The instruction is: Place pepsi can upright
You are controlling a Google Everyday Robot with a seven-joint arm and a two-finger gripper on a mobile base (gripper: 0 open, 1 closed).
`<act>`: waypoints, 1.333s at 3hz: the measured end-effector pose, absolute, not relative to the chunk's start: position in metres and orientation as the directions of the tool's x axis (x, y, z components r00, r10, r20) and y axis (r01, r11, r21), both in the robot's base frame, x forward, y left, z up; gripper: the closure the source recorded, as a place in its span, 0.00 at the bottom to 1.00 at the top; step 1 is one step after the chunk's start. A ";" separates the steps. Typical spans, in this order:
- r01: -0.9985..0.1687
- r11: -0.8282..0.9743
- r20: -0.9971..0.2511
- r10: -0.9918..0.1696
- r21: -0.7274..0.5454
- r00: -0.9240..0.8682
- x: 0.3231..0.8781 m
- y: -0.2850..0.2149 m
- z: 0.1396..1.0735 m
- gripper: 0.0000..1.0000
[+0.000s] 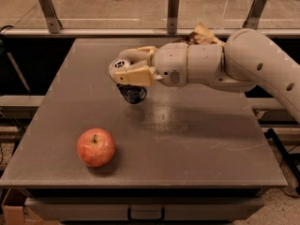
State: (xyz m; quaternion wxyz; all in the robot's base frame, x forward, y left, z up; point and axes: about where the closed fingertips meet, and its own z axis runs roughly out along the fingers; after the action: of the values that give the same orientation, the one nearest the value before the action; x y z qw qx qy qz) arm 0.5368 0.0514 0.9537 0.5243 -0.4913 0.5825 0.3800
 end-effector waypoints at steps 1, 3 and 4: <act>-0.976 0.213 -0.990 -0.141 -0.038 0.008 0.539 0.045 0.940 0.86; -0.977 0.211 -0.992 -0.121 0.018 -0.044 0.544 0.039 0.918 0.39; -0.977 0.212 -0.992 -0.121 0.018 -0.045 0.544 0.039 0.920 0.15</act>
Offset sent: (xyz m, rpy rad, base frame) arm 0.0115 -0.0185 -0.0483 0.0713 0.1081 0.0226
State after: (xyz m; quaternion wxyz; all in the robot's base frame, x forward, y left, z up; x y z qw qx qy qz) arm 0.5444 0.0387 0.9203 0.5096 -0.4669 0.5883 0.4198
